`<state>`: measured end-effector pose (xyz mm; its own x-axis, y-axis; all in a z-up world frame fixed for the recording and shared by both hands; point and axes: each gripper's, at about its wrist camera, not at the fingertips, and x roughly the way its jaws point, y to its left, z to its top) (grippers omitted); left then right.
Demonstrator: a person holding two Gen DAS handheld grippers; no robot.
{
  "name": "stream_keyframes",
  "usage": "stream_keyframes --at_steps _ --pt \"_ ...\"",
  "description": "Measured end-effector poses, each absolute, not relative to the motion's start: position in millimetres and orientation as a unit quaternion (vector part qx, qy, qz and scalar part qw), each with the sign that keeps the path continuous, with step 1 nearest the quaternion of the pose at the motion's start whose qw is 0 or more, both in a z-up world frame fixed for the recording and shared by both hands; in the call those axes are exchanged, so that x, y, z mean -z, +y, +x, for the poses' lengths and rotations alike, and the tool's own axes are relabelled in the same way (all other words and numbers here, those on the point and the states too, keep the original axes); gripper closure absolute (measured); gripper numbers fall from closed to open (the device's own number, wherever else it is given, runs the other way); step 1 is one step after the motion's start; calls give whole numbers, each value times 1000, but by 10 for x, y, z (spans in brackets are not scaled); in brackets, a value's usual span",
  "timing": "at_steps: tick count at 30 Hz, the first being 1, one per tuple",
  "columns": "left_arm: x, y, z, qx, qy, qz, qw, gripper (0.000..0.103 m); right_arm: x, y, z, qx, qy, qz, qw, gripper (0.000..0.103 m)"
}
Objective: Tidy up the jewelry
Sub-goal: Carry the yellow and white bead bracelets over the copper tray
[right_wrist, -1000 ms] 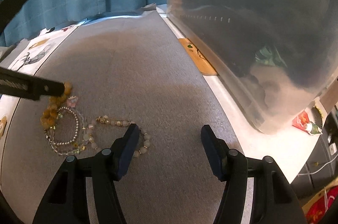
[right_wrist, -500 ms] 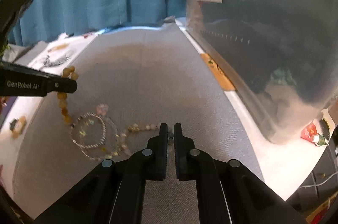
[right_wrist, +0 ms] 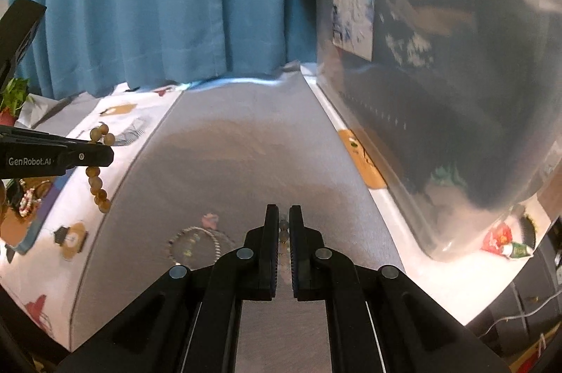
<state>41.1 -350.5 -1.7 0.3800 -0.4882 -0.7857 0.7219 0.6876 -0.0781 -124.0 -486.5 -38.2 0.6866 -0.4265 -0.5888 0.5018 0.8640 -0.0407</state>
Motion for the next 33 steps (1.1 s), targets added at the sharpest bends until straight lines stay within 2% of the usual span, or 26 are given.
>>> stream_keyframes --at_steps 16,33 --pt "-541 -2227 310 321 385 90 861 92 -239 -3925 -1359 213 276 30 937 97" --pt "-689 -504 85 235 374 40 896 92 -686 -2434 -1320 129 257 -19 958 97"
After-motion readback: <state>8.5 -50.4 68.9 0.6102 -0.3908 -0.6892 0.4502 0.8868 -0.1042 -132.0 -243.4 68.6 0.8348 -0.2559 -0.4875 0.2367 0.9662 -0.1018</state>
